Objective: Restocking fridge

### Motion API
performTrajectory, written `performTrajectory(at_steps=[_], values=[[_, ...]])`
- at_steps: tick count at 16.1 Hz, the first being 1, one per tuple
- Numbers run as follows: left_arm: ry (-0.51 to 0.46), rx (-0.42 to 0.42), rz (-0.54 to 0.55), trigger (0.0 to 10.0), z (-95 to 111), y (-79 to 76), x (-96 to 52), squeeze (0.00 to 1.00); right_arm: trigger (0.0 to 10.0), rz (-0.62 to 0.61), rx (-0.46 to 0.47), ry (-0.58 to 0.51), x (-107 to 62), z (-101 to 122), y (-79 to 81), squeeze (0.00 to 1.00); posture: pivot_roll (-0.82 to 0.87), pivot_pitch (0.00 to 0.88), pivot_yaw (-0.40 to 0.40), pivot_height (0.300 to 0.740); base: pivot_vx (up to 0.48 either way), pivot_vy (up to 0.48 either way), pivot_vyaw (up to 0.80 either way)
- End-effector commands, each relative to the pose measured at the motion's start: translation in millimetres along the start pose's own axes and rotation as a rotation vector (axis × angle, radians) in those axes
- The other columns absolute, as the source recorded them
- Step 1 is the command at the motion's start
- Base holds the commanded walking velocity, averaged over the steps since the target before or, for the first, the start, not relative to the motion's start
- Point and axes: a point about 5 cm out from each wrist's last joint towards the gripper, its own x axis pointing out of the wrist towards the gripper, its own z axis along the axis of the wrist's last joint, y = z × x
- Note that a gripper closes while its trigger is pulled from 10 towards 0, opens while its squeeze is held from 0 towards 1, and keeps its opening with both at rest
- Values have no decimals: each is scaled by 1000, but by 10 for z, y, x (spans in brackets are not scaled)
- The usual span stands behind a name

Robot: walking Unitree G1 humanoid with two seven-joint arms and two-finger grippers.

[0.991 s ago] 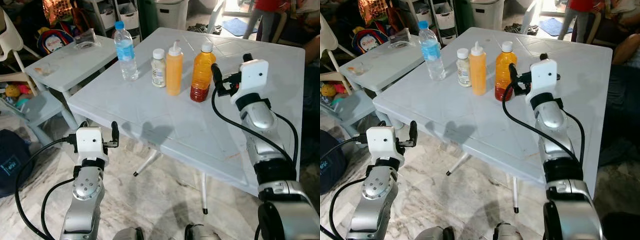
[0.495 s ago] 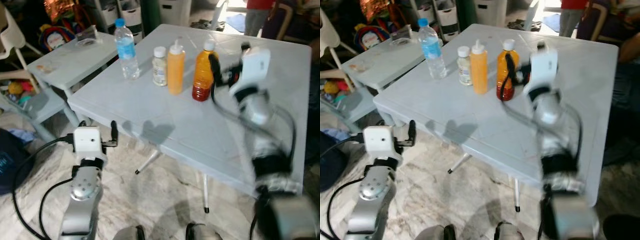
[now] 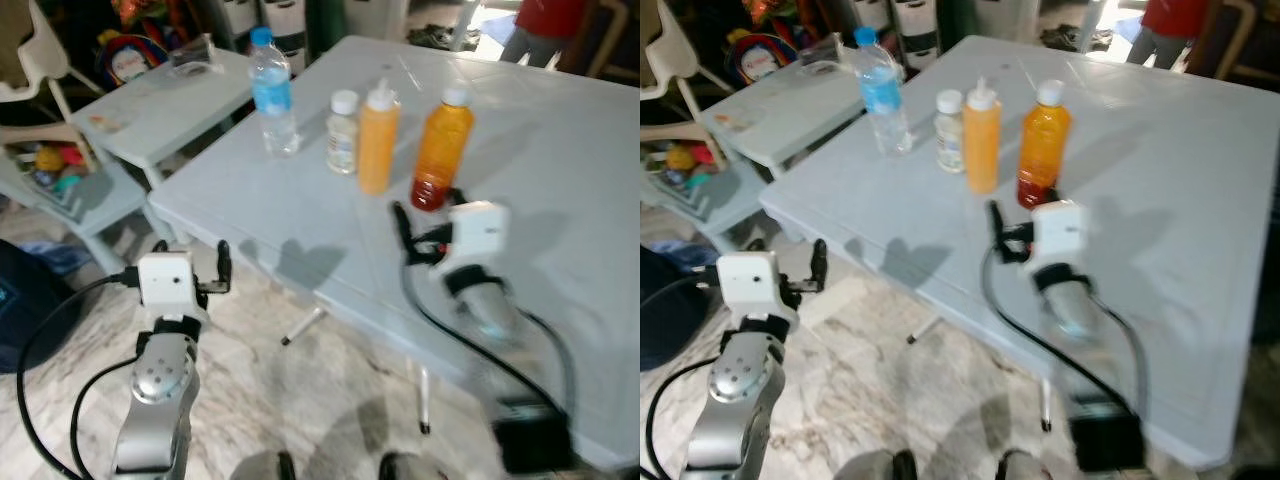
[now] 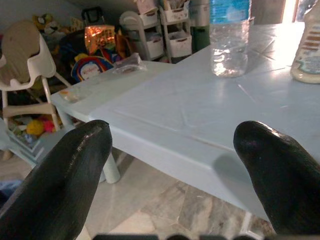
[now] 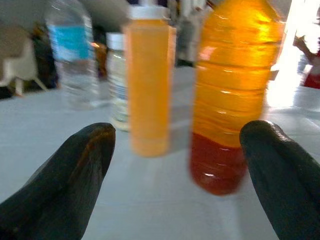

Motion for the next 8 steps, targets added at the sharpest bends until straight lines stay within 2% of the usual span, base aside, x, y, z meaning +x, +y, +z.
performTrajectory(at_steps=[1,3,4,6,8], values=[[6,4,10,10000,2,48,4,0,10000,-9,8,14,-16,11,-16,0,-44,60,126,740,296,285,0],[21,-3,-22,10000,-30,12,-7,0,10000,47,-81,78,-209,-84,-49,0,-61,40,134,740,296,285,0],[18,-7,-29,10000,-31,-6,5,0,10000,68,-62,111,-280,-130,28,0,-60,34,123,740,296,289,0],[-15,2,-37,10000,-8,-34,51,0,10000,59,-5,89,-260,-161,156,0,-54,28,102,740,296,287,0],[-38,-15,5,10000,82,11,100,0,10000,-36,47,129,-283,-296,173,0,-39,33,110,740,277,279,-244]])
